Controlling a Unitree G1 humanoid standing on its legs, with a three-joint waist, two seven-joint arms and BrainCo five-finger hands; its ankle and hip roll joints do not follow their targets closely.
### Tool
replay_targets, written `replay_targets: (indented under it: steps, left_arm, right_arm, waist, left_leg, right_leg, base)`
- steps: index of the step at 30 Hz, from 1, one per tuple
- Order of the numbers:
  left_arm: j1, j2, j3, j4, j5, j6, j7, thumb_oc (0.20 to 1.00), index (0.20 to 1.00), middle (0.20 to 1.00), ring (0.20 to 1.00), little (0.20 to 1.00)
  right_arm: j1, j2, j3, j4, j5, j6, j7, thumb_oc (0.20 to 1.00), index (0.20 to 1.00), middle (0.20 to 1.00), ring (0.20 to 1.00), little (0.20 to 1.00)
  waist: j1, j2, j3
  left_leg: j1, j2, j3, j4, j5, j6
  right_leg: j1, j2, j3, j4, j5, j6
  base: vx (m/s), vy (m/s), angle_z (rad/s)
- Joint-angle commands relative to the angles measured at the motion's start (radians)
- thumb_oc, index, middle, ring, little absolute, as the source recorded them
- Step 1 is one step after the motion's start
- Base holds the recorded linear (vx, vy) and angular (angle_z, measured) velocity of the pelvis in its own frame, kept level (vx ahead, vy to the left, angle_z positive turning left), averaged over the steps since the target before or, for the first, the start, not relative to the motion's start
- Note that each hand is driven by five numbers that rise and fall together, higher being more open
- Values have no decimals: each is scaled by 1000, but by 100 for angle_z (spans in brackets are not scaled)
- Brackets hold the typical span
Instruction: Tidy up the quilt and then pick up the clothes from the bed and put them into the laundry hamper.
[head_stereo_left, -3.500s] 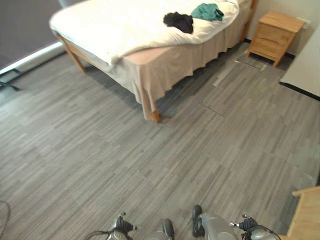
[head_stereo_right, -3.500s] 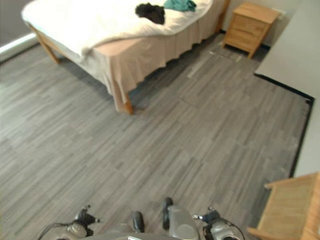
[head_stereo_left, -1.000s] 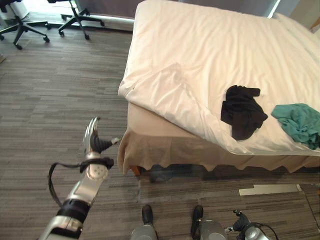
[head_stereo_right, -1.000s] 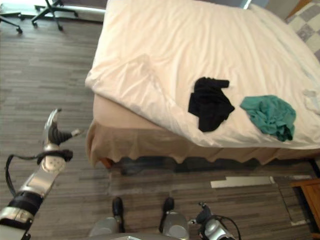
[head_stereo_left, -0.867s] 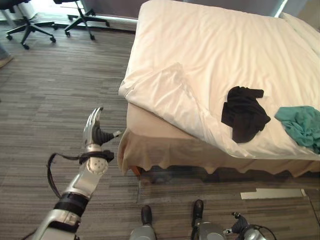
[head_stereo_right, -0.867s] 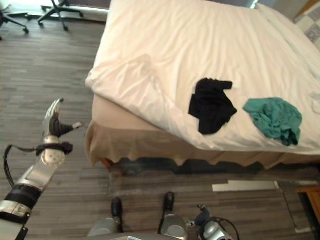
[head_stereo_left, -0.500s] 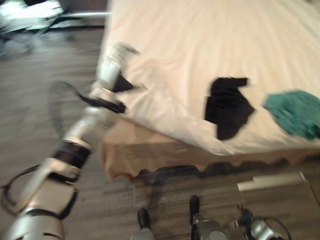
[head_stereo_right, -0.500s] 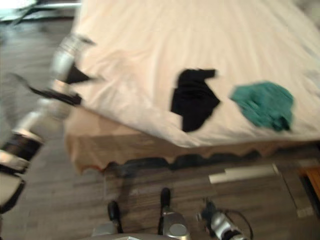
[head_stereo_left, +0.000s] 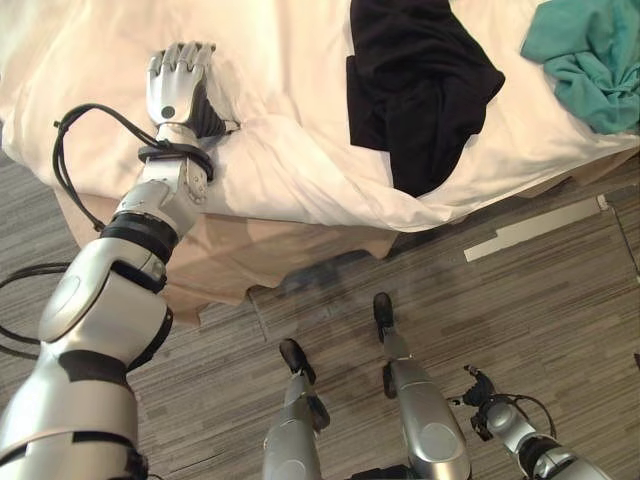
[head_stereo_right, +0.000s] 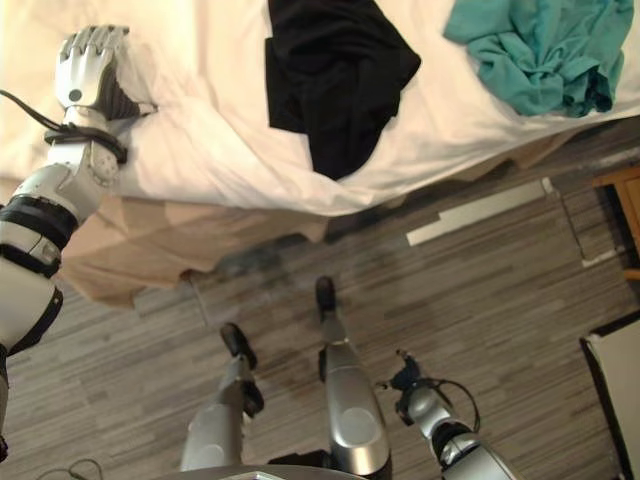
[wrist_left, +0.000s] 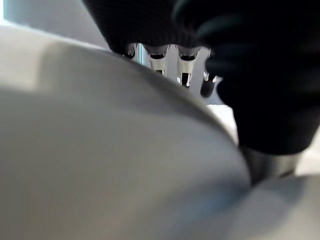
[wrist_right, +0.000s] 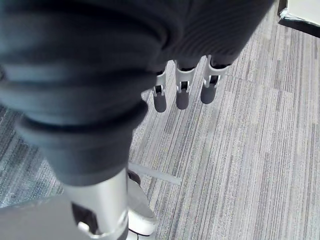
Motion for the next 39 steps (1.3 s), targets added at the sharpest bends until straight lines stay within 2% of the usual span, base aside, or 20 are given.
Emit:
replay_targets:
  steps: [1,10,11,12,13,14,15,20,22,23,24,25,26,27,28,30,32,33,37,39]
  left_arm:
    - [-28,79,-43,177,125,60,-79,200,200,200,200,200]
    - [365,57,218,144,-6,31,-145,200,200,200,200,200]
    - [590,5,342,79,-48,24,-142,278,278,278,278,278]
    - [591,6,344,78,-48,25,-142,316,316,316,316,316]
    - [674,-11,390,47,-64,18,-150,495,495,495,495,495]
    - [761,-35,439,30,-84,13,-156,890,890,890,890,890]
    - [871,-78,494,31,-108,10,-165,1000,1000,1000,1000,1000]
    - [1083,-145,596,94,-124,14,-162,1000,1000,1000,1000,1000]
    - [1193,-206,633,188,-120,28,-157,1000,1000,1000,1000,1000]
    - [1194,-206,633,188,-120,28,-157,1000,1000,1000,1000,1000]
    - [1241,-271,638,229,-104,49,-150,1000,1000,1000,1000,1000]
    - [1241,-271,638,229,-104,49,-149,1000,1000,1000,1000,1000]
    - [1328,-279,699,258,-110,48,-159,1000,1000,1000,1000,1000]
    - [1328,-280,699,258,-110,48,-159,1000,1000,1000,1000,1000]
    - [1346,-283,762,236,-148,57,-161,1000,1000,1000,1000,1000]
    - [1340,-301,753,223,-156,43,-146,1000,1000,1000,1000,1000]
    - [1330,-300,721,199,-156,38,-147,1000,1000,1000,1000,1000]
    - [1232,-265,648,138,-188,9,-115,1000,1000,1000,1000,1000]
    - [1126,-234,550,26,-236,-24,-80,1000,1000,1000,1000,1000]
    - [1035,-199,476,-141,-262,-52,-54,1000,1000,1000,1000,1000]
  right_arm:
    - [-25,-14,22,38,37,-10,-3,1000,1000,1000,1000,1000]
    - [18,-15,4,57,19,15,13,1000,1000,1000,1000,1000]
    - [18,-34,-70,84,28,36,3,1000,1000,1000,1000,1000]
    - [18,-34,-69,84,28,36,3,1000,1000,1000,1000,1000]
    - [16,-51,-102,86,31,44,4,1000,1000,1000,1000,1000]
    - [12,-67,-123,79,24,51,7,1000,1000,1000,1000,1000]
    - [-11,-105,-146,51,10,55,10,1000,1000,1000,1000,1000]
    - [-100,-211,-184,-77,19,46,12,1000,1000,1000,1000,1000]
    - [-168,-172,-177,-63,39,25,-2,1000,1000,1000,1000,1000]
    - [-168,-172,-177,-63,39,25,-2,856,856,856,856,856]
    - [-178,-126,-213,-95,147,-29,60,200,200,200,200,200]
    - [-178,-127,-214,-95,147,-29,60,200,200,200,200,200]
    - [-237,-197,-185,-334,88,-33,-22,200,200,200,200,200]
    - [-236,-197,-186,-336,87,-31,-22,200,200,200,200,200]
    - [-248,-286,-195,-687,-11,-32,-13,200,200,200,200,200]
    - [-229,-298,-191,-653,-18,-62,-18,200,200,200,200,200]
    - [-369,-295,-155,-662,-4,-58,-53,200,200,200,200,200]
    - [-671,-320,-53,-638,61,-59,-78,200,200,200,200,200]
    - [-902,-281,21,-531,115,-50,-123,200,200,200,200,200]
    - [-1041,-257,72,-407,143,-41,-152,200,200,200,200,200]
  waist:
    - [22,-30,-4]
    - [53,-14,-63]
    - [75,-3,-98]
    - [74,-3,-101]
    - [80,0,-112]
    - [87,4,-125]
    - [98,5,-146]
    - [130,-4,-180]
    - [168,1,-201]
    - [168,1,-204]
    - [185,5,-208]
    - [186,5,-210]
    - [202,2,-219]
    - [202,3,-221]
    - [203,-7,-213]
    - [206,-9,-214]
    - [229,-16,-195]
    - [261,-36,-113]
    - [303,-41,-36]
    - [337,-40,16]
  left_leg:
    - [3,15,-29,93,-89,1]
    - [102,14,-21,71,-109,-4]
    - [155,0,-24,56,-123,1]
    - [153,0,-24,56,-121,1]
    - [170,-5,-27,51,-125,2]
    - [188,-9,-31,45,-129,3]
    - [221,-16,-35,38,-138,5]
    - [263,-22,-49,26,-147,11]
    - [286,-28,-58,22,-153,15]
    - [282,-28,-58,22,-151,16]
    - [296,-32,-60,19,-157,20]
    - [293,-32,-59,19,-155,20]
    - [294,-33,-63,15,-154,20]
    - [291,-33,-63,15,-152,20]
    - [287,-31,-64,12,-152,19]
    - [273,-31,-67,12,-148,21]
    - [231,-31,-86,21,-141,24]
    - [139,-19,-110,50,-119,20]
    - [46,-5,-136,93,-97,11]
    - [-23,2,-159,92,-68,-7]
  right_leg:
    - [-14,-83,-39,191,-239,104]
    - [81,-80,-48,173,-261,89]
    - [142,-76,-56,158,-268,83]
    - [140,-76,-56,155,-265,82]
    - [160,-77,-59,152,-269,82]
    - [181,-79,-62,146,-272,80]
    - [222,-81,-66,139,-281,80]
    - [278,-84,-76,116,-283,79]
    - [318,-92,-92,99,-287,80]
    - [316,-92,-92,98,-285,80]
    - [336,-95,-96,89,-288,82]
    - [334,-95,-96,88,-286,82]
    - [339,-100,-100,81,-284,84]
    - [337,-100,-101,80,-282,84]
    - [329,-101,-100,79,-280,86]
    - [317,-102,-105,77,-275,86]
    - [293,-104,-114,83,-273,84]
    - [210,-105,-112,117,-265,77]
    - [147,-110,-130,148,-260,69]
    - [107,-117,-161,157,-260,72]
  base:
    - [0,0,0]
    - [63,16,-5]
    - [102,46,1]
    - [140,64,2]
    - [72,43,7]
    - [147,81,15]
    - [106,63,18]
    - [60,43,12]
    - [82,59,12]
    - [70,98,26]
    - [28,56,25]
    - [46,114,20]
    - [11,56,20]
    - [-16,87,24]
    - [-62,44,30]
    - [-94,33,22]
    - [-252,-6,23]
    - [-303,-27,42]
    - [-245,-25,-9]
    - [-111,-48,38]
